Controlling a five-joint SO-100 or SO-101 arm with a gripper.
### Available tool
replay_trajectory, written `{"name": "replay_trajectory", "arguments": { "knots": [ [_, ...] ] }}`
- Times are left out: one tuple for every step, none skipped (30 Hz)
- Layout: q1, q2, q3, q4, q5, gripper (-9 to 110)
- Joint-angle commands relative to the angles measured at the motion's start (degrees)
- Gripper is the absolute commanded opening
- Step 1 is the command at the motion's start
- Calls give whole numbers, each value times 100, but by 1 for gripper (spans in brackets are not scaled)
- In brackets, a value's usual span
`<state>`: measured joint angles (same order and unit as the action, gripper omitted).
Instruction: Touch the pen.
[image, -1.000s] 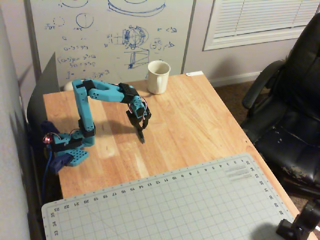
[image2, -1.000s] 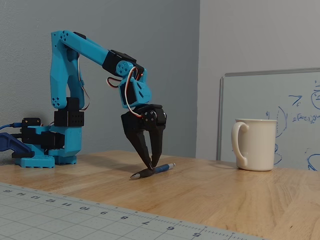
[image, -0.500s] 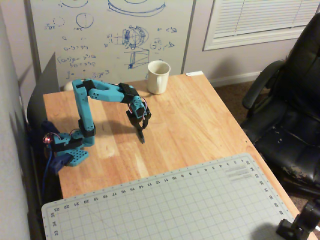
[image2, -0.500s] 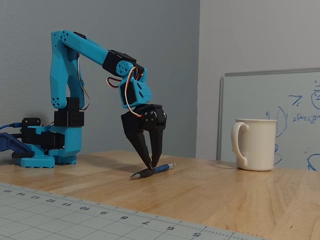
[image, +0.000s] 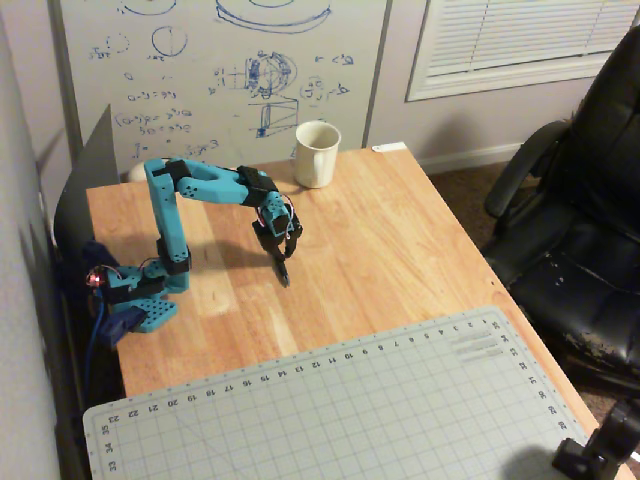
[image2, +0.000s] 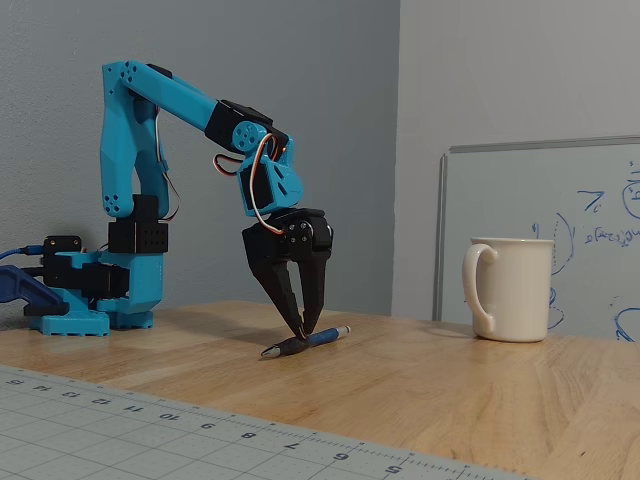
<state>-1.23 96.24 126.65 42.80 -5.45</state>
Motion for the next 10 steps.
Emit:
{"name": "replay_trajectory", "arguments": {
  "knots": [
    [-9, 185, -396, -9, -44, 1],
    [-18, 185, -404, -9, -44, 1],
    [-18, 185, -439, -9, -44, 1],
    [-26, 185, -475, 9, -44, 1],
    [-35, 185, -510, 9, -44, 1],
    [-35, 185, -563, 9, -44, 1],
    [-35, 167, -624, 9, -44, 1],
    [-35, 141, -694, 18, -44, 1],
    [-35, 105, -773, 44, -44, 1],
    [-26, 97, -835, 53, -44, 1]
  ]
}}
